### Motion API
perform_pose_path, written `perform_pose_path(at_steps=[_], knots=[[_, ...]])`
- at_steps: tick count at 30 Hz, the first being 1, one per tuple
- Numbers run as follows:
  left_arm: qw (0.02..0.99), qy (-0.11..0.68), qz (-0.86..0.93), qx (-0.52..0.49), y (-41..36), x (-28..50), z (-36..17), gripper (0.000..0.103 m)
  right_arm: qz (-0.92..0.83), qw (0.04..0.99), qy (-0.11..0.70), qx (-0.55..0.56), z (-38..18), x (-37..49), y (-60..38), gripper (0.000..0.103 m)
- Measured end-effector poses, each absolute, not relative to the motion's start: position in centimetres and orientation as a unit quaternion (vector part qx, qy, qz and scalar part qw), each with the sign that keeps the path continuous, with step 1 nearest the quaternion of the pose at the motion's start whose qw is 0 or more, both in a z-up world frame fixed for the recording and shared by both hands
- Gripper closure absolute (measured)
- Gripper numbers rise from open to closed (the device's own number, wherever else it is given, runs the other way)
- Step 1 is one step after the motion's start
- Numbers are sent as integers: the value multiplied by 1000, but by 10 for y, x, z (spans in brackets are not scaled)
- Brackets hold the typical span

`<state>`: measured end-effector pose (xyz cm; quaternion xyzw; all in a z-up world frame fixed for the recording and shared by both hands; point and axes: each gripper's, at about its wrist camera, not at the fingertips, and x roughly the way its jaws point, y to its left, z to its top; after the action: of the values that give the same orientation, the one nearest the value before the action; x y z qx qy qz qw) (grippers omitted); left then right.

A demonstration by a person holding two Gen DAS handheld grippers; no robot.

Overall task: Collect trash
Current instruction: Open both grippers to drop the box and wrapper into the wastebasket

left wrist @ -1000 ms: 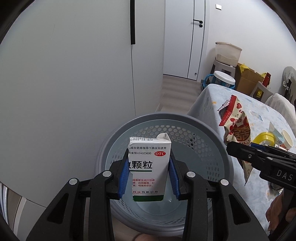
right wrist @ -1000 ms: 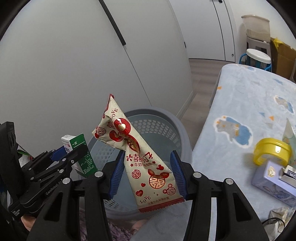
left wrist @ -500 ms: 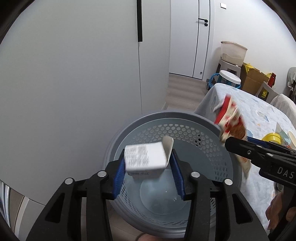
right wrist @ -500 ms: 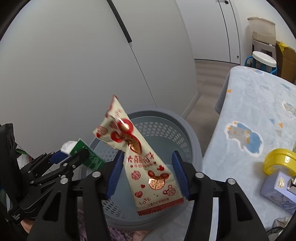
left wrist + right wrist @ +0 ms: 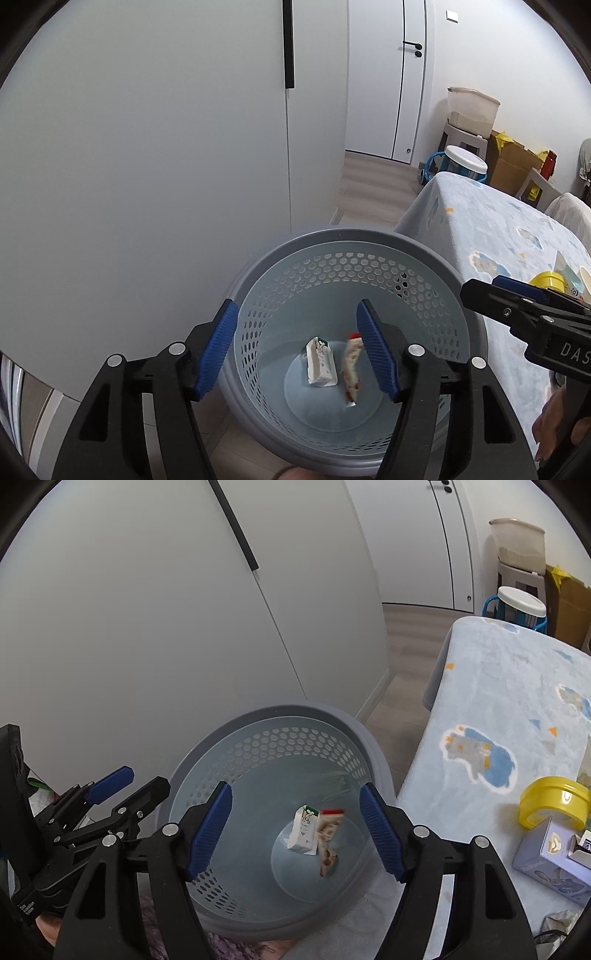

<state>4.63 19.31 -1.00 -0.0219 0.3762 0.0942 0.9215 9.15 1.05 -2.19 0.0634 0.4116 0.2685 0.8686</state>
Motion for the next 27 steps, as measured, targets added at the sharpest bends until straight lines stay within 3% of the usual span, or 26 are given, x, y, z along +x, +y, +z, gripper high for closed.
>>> perform_pose_path(at_steps=[27], knots=[[924, 371, 93, -22, 189, 45, -6, 36, 259, 872, 410, 63, -20, 79, -1, 32]])
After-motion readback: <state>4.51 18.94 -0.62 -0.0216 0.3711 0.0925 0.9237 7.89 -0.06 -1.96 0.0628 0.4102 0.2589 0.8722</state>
